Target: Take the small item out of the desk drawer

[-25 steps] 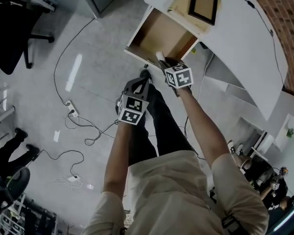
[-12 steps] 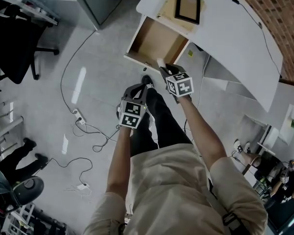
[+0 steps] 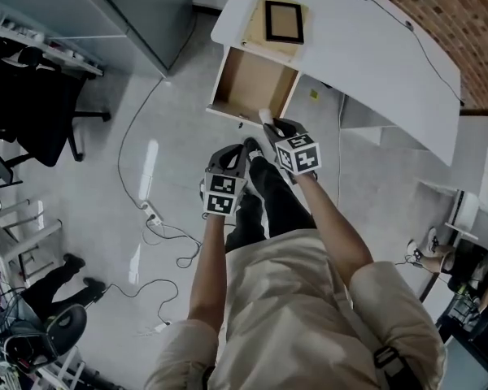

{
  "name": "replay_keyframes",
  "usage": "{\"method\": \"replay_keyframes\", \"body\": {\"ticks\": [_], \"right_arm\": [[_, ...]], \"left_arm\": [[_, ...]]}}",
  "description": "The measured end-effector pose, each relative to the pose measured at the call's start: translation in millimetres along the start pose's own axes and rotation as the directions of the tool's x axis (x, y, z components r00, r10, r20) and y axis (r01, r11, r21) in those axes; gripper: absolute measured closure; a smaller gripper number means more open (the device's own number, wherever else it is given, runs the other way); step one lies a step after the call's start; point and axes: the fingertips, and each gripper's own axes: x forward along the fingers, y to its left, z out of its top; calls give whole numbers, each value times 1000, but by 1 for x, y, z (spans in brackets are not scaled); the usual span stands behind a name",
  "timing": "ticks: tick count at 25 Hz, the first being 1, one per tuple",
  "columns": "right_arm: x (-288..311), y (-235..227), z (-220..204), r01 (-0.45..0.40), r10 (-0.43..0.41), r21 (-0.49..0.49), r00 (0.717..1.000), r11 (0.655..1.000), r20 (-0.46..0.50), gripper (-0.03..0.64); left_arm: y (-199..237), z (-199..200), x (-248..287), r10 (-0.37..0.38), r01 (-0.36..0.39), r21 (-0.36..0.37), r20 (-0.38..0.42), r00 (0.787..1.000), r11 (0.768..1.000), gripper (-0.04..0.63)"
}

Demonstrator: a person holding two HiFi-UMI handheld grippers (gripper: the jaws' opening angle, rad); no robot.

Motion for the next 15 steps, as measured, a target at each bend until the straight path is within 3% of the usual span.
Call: {"method": "replay_keyframes", "body": {"ticks": [8,15], "right_arm": [[-46,11,8,-5,3,17,996,1000,84,491],[-86,19,7,-5,2,24,992,1000,129,489]], "left_arm": [[-25,16,-20,17,-17,0,11,1000,1000,578],[-36,42,-37,25,-26,44,33,999,999,578]]}}
